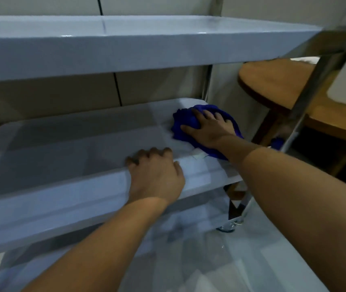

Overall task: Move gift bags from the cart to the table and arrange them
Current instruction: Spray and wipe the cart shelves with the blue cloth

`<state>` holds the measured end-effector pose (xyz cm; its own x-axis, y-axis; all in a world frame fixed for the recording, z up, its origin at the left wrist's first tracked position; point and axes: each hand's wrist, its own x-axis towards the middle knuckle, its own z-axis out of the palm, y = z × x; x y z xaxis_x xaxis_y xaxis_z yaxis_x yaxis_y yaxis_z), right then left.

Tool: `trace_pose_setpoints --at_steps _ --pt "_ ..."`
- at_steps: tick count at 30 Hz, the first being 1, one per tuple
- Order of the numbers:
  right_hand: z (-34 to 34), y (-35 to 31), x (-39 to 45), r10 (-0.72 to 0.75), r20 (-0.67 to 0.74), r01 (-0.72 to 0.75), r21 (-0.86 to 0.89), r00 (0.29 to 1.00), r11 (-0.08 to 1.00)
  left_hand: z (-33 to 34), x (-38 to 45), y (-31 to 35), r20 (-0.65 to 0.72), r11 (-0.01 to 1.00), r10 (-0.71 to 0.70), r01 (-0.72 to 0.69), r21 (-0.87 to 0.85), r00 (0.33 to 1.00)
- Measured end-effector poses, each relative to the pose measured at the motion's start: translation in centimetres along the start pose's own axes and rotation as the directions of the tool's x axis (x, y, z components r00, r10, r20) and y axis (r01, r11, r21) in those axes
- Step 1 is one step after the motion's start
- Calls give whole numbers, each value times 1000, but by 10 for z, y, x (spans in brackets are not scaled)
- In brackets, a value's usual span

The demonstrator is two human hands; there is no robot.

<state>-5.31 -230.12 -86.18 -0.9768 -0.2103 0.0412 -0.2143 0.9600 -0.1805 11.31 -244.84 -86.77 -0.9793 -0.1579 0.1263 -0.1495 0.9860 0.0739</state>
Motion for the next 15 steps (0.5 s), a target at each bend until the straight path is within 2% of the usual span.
trace_pose_setpoints --at_steps 2,5,15 --pt "-7 21 -6 53 18 -53 0 998 999 1 0 -1 -33 1000 -15 15 12 999" --pt "-12 29 -26 93 40 -93 3 995 996 -1 -1 2 -11 1000 -21 21 14 1000" --pt "-9 17 -107 146 28 -145 -22 989 989 0 -2 0 -5 999 -41 41 -27 999"
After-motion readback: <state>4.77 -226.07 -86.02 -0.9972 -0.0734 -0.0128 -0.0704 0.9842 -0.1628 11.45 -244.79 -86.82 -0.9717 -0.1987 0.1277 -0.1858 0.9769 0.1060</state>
